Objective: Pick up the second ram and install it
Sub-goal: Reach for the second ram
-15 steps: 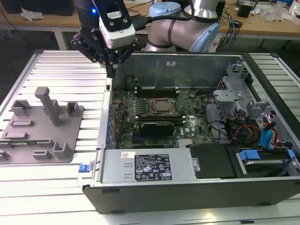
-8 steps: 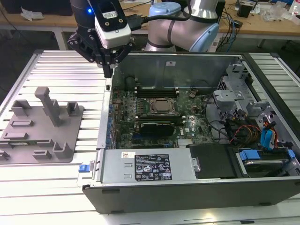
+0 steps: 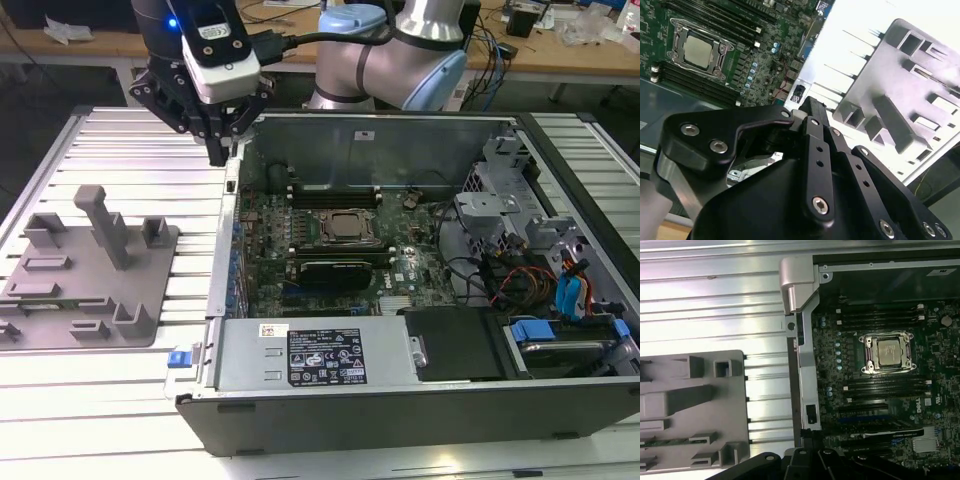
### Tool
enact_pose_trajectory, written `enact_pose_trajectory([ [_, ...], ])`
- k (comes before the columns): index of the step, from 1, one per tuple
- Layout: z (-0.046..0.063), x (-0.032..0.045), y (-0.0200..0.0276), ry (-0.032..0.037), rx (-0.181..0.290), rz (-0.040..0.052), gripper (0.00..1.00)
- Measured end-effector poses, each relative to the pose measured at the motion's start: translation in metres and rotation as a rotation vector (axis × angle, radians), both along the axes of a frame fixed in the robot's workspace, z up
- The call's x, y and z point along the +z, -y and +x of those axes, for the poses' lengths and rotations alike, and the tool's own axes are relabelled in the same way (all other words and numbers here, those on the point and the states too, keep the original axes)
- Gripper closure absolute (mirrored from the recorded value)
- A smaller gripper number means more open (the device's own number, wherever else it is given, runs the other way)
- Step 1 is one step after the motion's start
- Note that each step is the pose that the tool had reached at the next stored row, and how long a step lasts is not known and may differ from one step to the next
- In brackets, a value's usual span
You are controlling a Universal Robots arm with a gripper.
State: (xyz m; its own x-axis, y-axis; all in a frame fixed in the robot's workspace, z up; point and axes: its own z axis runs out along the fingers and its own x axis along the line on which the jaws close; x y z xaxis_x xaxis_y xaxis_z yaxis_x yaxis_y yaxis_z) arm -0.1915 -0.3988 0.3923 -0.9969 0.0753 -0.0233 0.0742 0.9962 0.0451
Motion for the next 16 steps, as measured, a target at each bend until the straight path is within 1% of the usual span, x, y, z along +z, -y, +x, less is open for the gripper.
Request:
enact_pose_trajectory([
  [5, -0.013, -0.0003, 0.0, -0.0001, 0.0, 0.0, 0.92],
  [10, -0.021, -0.0005, 0.0, 0.0, 0.0, 0.0, 0.92],
  [12, -0.022, -0.0006, 0.0, 0.0, 0.0, 0.0001, 0.92],
  [16, -0.029, -0.0008, 0.0, 0.0, 0.0, 0.0, 0.92],
])
